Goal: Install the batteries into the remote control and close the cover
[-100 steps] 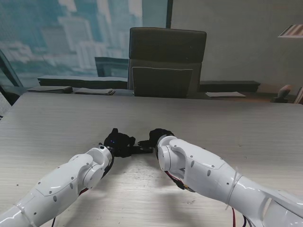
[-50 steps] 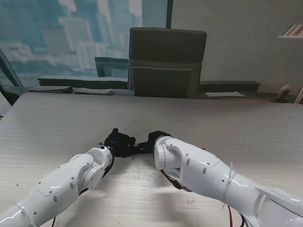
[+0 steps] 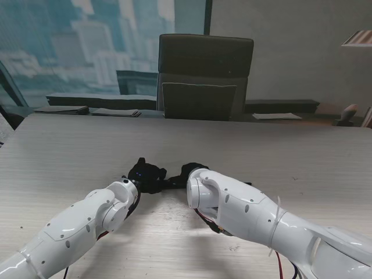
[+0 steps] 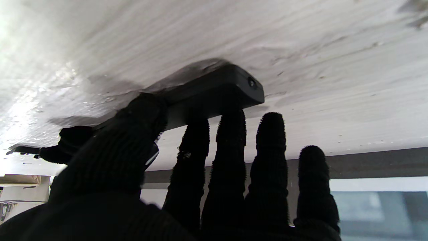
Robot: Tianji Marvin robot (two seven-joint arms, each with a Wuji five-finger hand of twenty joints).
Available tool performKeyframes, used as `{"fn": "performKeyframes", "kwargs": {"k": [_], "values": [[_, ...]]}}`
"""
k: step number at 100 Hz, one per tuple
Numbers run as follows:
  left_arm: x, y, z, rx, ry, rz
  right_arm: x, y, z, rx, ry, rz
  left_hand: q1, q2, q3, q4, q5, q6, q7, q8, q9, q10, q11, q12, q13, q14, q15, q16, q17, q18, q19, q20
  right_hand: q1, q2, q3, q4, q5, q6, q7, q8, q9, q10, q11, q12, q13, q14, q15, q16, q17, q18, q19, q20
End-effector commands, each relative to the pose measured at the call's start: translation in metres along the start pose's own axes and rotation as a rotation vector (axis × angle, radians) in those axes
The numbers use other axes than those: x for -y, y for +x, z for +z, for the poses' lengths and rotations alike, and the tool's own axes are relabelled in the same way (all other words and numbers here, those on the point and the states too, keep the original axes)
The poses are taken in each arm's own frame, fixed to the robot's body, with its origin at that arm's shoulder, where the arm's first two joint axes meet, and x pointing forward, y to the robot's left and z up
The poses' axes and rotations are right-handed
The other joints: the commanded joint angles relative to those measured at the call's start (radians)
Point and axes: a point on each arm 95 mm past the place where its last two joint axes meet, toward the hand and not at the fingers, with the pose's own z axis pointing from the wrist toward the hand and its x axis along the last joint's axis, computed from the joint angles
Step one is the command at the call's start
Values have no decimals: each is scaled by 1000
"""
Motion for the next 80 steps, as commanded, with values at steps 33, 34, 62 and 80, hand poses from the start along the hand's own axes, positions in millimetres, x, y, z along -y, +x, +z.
{"fn": "performKeyframes", "kwargs": {"k": [33, 34, 62, 80], "values": [[-23, 7, -5, -11, -76, -10, 7, 4, 4, 22, 40, 11, 53, 67, 33, 47, 86, -123, 78, 32, 43, -101, -54, -52, 11, 18, 14, 8, -2, 8, 25, 15, 0, -23, 16, 18, 26, 0, -9, -10, 23, 72, -5, 6, 29, 37, 1, -15, 14, 50, 36, 14], [-23, 7, -5, -11, -76, -10, 7, 4, 4, 22, 41, 12, 52, 66, 32, 47, 86, -123, 78, 32, 43, -101, -54, -52, 11, 18, 14, 8, -2, 8, 25, 15, 1, -24, 16, 18, 25, 0, -9, -10, 23, 72, -5, 6, 29, 37, 0, -15, 13, 50, 36, 14], [-23, 6, -6, -10, -76, -11, 9, 5, 7, 35, 45, 19, 54, 66, 33, 47, 86, -122, 78, 31, 44, -100, -53, -52, 11, 18, 14, 8, -2, 7, 25, 15, 16, -35, 32, 22, 18, 3, -12, -9, 18, 72, -6, 5, 27, 35, -5, -17, 13, 50, 35, 13], [-23, 6, -5, -10, -77, -11, 10, 5, 8, 39, 53, 19, 54, 67, 34, 47, 86, -123, 78, 31, 43, -100, -54, -52, 10, 19, 14, 8, -2, 8, 26, 15, 54, -78, 68, 31, 10, 5, -16, -9, 13, 71, -7, 3, 24, 32, -11, -20, 10, 50, 32, 11]]}}
